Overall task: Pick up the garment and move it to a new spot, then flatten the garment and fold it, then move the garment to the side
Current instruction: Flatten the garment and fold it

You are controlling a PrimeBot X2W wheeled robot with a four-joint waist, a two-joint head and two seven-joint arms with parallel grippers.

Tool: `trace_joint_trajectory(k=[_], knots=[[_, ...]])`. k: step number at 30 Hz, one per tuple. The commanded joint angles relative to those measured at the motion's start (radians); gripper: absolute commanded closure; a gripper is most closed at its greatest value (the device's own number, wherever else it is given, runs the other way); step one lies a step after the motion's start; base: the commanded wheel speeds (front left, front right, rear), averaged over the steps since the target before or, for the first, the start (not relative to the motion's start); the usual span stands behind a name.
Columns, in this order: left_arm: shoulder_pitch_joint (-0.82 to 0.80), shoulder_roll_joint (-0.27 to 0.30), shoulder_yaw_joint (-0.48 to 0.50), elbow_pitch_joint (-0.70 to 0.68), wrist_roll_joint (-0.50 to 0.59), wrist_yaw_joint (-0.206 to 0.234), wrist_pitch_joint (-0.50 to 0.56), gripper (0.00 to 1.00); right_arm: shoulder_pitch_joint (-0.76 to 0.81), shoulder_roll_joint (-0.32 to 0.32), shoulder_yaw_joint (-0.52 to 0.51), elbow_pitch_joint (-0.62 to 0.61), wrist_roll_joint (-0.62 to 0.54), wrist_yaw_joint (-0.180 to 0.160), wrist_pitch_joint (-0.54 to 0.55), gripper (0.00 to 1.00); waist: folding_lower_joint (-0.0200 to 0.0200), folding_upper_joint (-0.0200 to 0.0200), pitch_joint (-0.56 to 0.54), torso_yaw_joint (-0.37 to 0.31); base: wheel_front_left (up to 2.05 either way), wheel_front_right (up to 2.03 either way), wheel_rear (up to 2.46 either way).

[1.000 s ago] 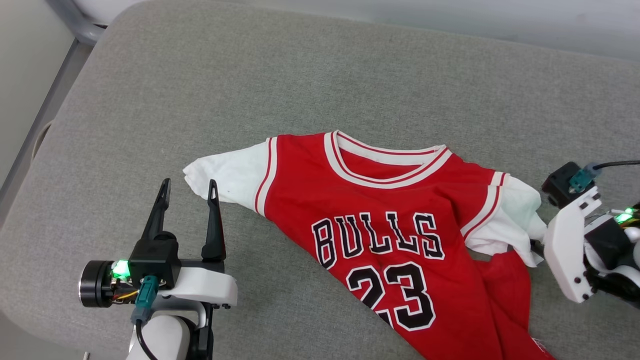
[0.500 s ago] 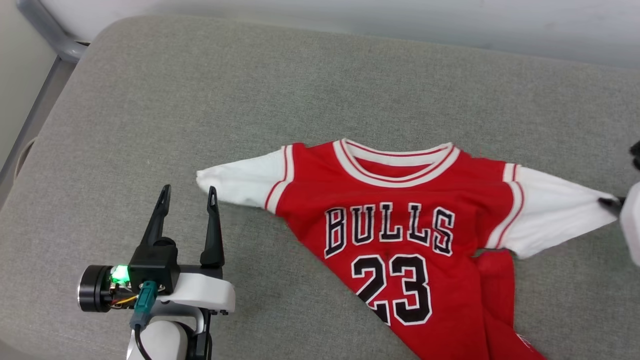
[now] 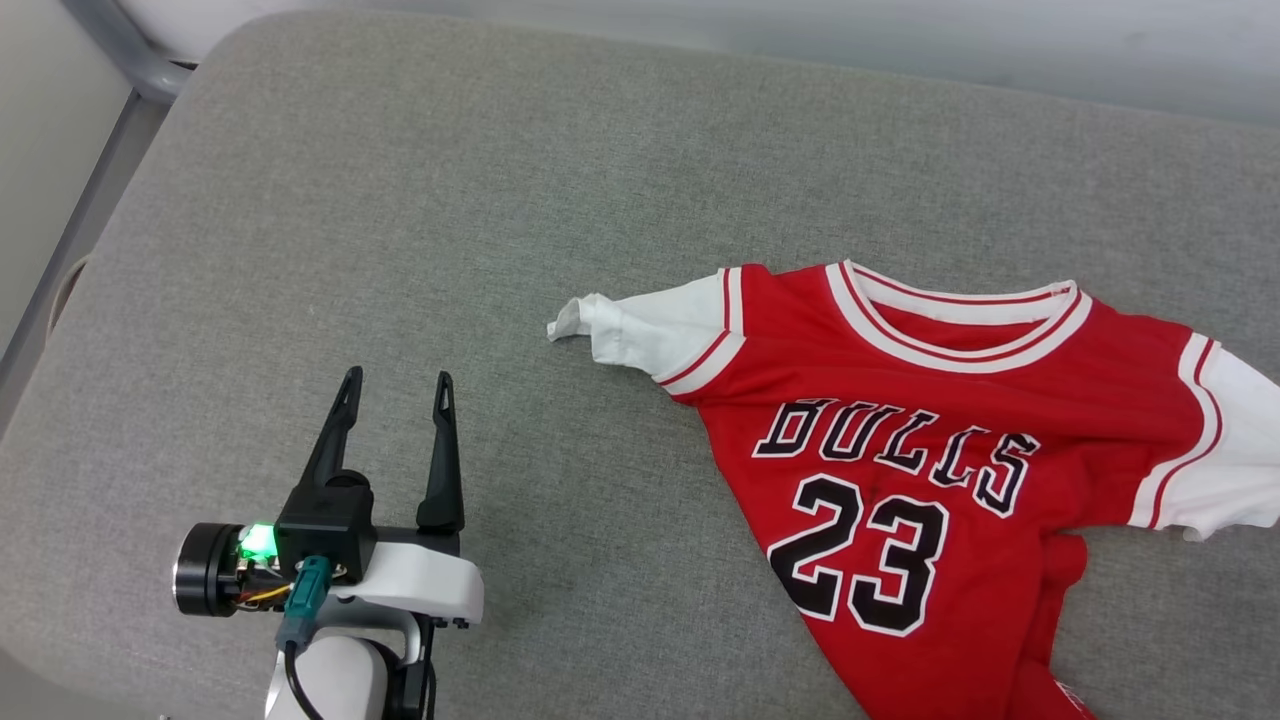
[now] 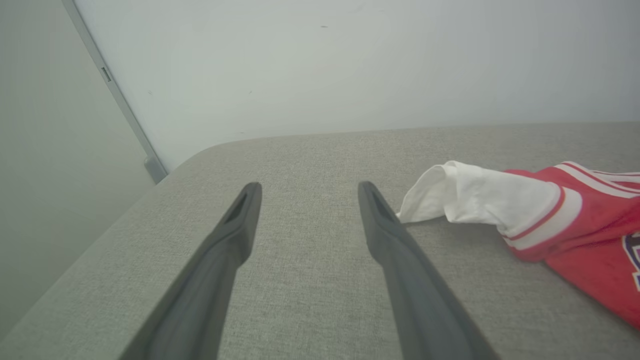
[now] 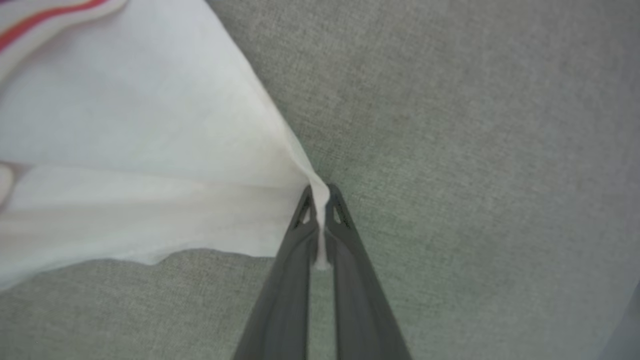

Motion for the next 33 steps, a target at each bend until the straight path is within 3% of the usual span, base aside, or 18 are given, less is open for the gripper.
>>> trace_joint_trajectory(k=[1,2,3,4,12,17,22,29,33], knots=[[0.000,0.001,0.008,0.005,0.004,-0.002,-0.002,0.00,0.032,0.017,-0.002,0.018,-0.004,-0.002,-0.013,1.00,-0.0001,0.0000,-0.007,-0.004,0.00,0.00,0.00],[0.003,0.002,0.011,0.006,0.006,-0.003,-0.002,0.00,0.034,0.027,-0.011,0.024,-0.001,-0.002,-0.029,1.00,-0.0001,0.0000,-0.012,-0.008,0.00,0.00,0.00],[0.008,0.003,0.013,0.008,0.008,-0.005,-0.002,0.00,0.037,0.038,-0.020,0.027,0.006,-0.002,-0.046,0.66,-0.0001,0.0000,-0.017,-0.013,0.00,0.00,0.00],[0.010,0.005,0.016,0.010,0.010,-0.007,-0.002,0.00,0.039,0.049,-0.033,0.027,0.010,-0.002,-0.076,0.00,-0.0001,0.0000,-0.023,-0.019,0.00,0.00,0.00],[0.020,0.015,0.040,0.012,0.011,-0.023,-0.002,0.00,0.047,0.107,-0.132,-0.036,-0.055,-0.002,-0.369,0.00,-0.0001,0.0000,-0.072,-0.061,0.00,0.00,0.00],[0.027,0.019,0.049,0.009,0.013,-0.028,-0.002,0.00,0.072,0.138,-0.196,-0.102,-0.108,-0.002,-0.480,0.00,-0.0001,0.0000,-0.093,-0.079,0.00,0.00,0.00],[0.040,0.025,0.063,0.005,0.015,-0.029,-0.002,0.00,0.135,0.232,-0.335,-0.218,-0.202,-0.002,-0.603,0.00,-0.0001,0.0000,-0.118,-0.096,0.00,0.00,0.00],[0.061,0.030,0.077,-0.006,0.013,-0.034,-0.003,0.00,0.287,0.419,-0.475,-0.465,-0.361,-0.001,-0.630,0.00,-0.0001,0.0000,-0.133,-0.119,0.00,0.00,0.00],[0.056,0.031,0.078,-0.013,0.017,-0.035,-0.003,0.00,0.319,0.465,-0.484,-0.613,-0.412,-0.002,-0.582,0.00,-0.0001,0.0000,-0.133,-0.124,0.00,0.00,0.00]])
